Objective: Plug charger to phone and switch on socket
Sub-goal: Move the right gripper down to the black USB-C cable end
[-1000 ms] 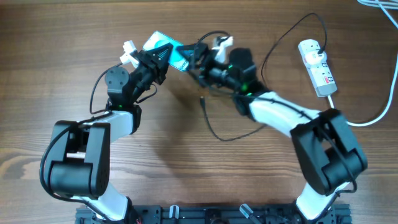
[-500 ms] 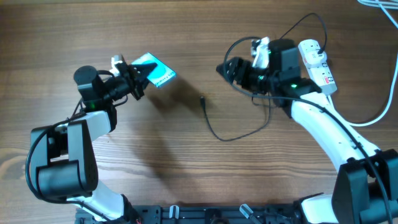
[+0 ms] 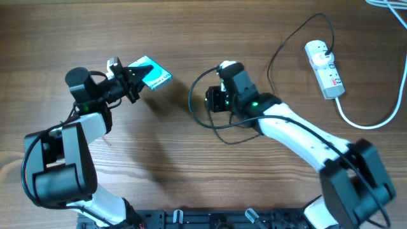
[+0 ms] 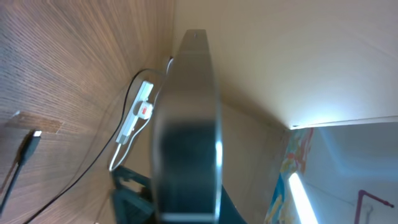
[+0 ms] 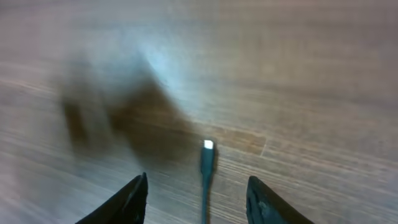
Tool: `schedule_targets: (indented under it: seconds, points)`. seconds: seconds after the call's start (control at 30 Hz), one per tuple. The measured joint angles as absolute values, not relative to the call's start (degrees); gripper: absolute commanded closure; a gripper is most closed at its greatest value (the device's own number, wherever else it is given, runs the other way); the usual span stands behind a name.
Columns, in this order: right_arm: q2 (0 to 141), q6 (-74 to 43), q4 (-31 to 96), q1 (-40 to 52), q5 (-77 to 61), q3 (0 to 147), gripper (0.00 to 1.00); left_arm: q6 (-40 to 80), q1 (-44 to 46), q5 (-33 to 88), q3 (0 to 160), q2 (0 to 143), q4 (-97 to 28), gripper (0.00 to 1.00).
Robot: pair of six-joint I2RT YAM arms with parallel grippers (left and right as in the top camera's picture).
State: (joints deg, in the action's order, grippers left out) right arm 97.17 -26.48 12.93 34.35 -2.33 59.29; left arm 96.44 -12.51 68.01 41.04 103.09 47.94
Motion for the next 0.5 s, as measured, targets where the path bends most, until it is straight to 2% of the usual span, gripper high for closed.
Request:
schedule_targets:
  seconds: [0.33, 0.5]
  points:
    - [104.2, -26.9, 12.7, 38.3, 1.6, 59.3, 0.54, 96.3, -12.7, 69.2, 41.1, 103.1, 47.9, 0.96]
    - [106.6, -26.9, 11.5, 40.4, 4.2, 59.3, 0.62, 96.3, -13.0, 69.8, 41.1, 103.1, 47.9, 0.96]
